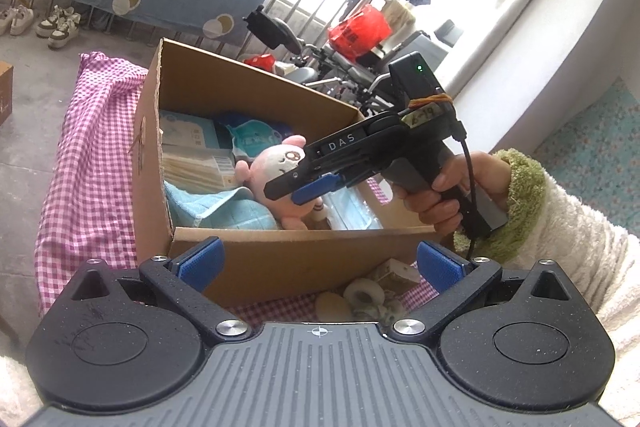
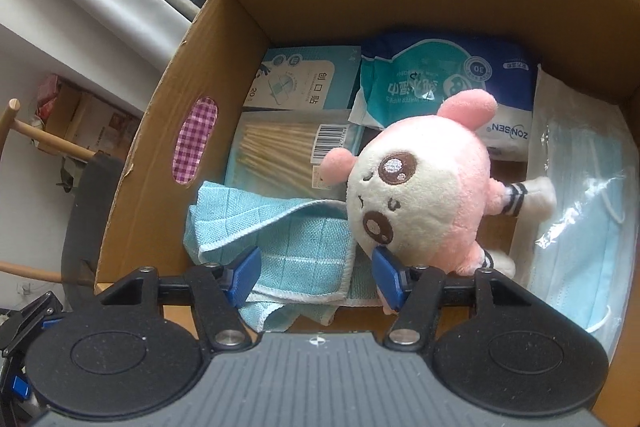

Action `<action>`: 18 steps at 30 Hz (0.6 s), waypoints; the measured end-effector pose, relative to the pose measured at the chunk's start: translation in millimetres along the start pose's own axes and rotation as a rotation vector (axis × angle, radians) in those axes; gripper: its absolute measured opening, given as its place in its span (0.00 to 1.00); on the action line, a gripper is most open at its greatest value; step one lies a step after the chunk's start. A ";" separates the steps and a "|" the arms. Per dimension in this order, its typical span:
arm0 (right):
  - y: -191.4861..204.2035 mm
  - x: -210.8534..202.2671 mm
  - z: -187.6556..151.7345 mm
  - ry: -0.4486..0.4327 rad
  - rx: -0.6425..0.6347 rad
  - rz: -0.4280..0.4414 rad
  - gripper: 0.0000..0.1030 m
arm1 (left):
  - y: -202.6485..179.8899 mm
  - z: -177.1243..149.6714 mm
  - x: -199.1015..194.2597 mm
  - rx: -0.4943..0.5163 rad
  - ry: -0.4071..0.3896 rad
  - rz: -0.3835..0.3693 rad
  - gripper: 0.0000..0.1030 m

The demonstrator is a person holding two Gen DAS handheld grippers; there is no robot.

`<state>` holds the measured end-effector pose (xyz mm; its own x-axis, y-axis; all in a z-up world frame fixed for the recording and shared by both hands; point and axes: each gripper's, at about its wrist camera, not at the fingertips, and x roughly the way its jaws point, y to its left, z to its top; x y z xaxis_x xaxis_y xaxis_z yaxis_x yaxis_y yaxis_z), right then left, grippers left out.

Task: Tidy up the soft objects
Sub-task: 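Lower the plush bunny into the box and open the right gripper, then move the right gripper out of the box toward the items on the table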

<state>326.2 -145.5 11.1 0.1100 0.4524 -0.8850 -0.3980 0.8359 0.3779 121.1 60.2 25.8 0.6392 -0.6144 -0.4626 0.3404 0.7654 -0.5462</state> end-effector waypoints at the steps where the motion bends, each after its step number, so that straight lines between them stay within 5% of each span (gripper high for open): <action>1: -0.4 0.2 -0.2 -0.001 -0.002 0.000 0.62 | -0.6 -0.4 0.5 0.000 0.002 0.000 1.00; 10: 3.4 -8.4 -6.6 -0.043 -0.012 0.011 0.64 | -7.8 -5.1 -2.2 0.007 0.011 0.013 1.00; 18: 24.7 -91.4 -51.5 -0.281 -0.058 0.086 0.70 | -29.8 -13.6 -5.4 0.048 0.018 0.015 1.00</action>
<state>259.4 -182.2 87.2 0.3183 0.5962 -0.7370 -0.4671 0.7752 0.4253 98.1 38.1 35.1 0.6319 -0.6058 -0.4835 0.3639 0.7826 -0.5050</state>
